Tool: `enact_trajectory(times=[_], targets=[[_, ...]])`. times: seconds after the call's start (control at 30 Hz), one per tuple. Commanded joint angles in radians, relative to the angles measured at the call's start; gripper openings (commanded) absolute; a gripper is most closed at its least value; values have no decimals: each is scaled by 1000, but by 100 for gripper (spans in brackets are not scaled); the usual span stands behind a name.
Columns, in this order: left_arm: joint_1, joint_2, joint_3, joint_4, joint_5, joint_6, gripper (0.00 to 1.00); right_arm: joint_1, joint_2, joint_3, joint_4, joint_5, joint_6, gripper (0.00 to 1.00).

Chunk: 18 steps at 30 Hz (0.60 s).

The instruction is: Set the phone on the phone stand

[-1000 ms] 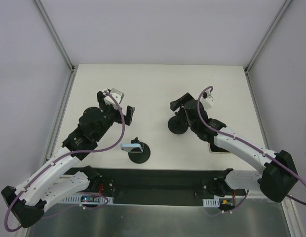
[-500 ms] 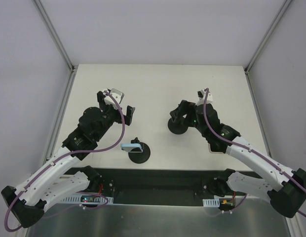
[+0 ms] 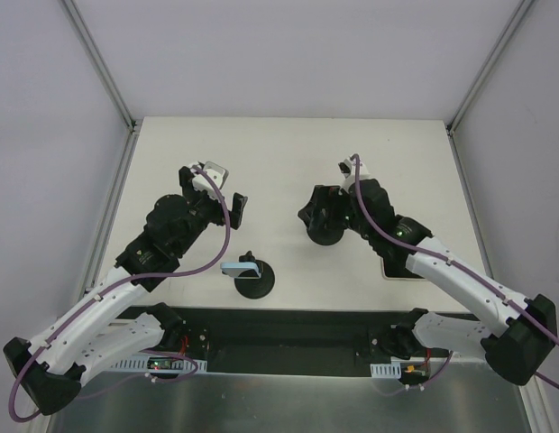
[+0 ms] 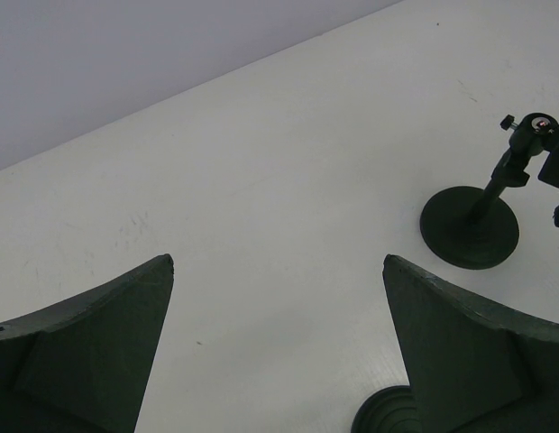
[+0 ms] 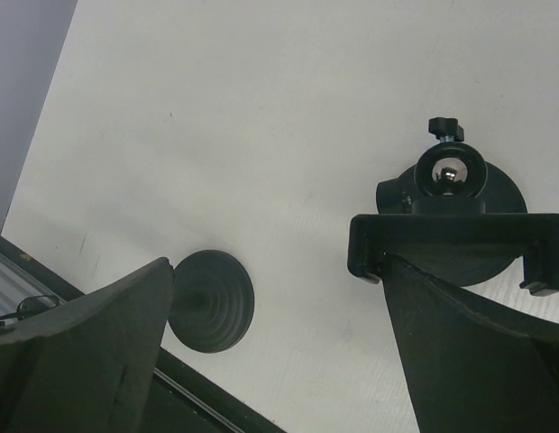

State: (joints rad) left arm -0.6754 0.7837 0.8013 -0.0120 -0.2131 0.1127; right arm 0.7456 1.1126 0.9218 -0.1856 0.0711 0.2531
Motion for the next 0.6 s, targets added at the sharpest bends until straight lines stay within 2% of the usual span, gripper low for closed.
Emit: enact_trajectory(times=[0.0,0.07,0.17,0.2,0.27,0.3,0.37,0.4,0.43,0.5,0.53,0.57], targets=[[-12,5,-1,29,-5,-2,99,-2,-55,17,19,13,-9,100],[-12,5,-4,29,-3,-2,99,-2,-92,9,-18,79,-20,100],[-12,6,-1,30,-5,-4,99,-2,-183,3,-144,302,4,100],[-12,6,1,30,-3,-5,99,-2,-236,-6,-210,463,18,100],[-12,2,3,30,10,-11,99,-5,-290,-38,-270,640,57,100],[-12,-1,3,29,14,-18,99,-12,-333,-73,-352,806,83,100],[-10,-6,3,30,15,-19,99,-80,-382,-92,-469,909,234,99],[-12,-8,4,27,15,-21,99,-122,-396,-104,-592,891,308,98],[-12,-9,4,27,17,-22,99,-228,-408,-113,-636,850,387,98],[-12,-11,4,27,20,-25,99,-351,-435,-144,-705,640,438,100],[-12,-11,3,26,18,-25,99,-473,-435,-150,-731,562,477,100],[-13,-11,3,27,18,-22,99,-532,-418,-152,-791,417,486,100]])
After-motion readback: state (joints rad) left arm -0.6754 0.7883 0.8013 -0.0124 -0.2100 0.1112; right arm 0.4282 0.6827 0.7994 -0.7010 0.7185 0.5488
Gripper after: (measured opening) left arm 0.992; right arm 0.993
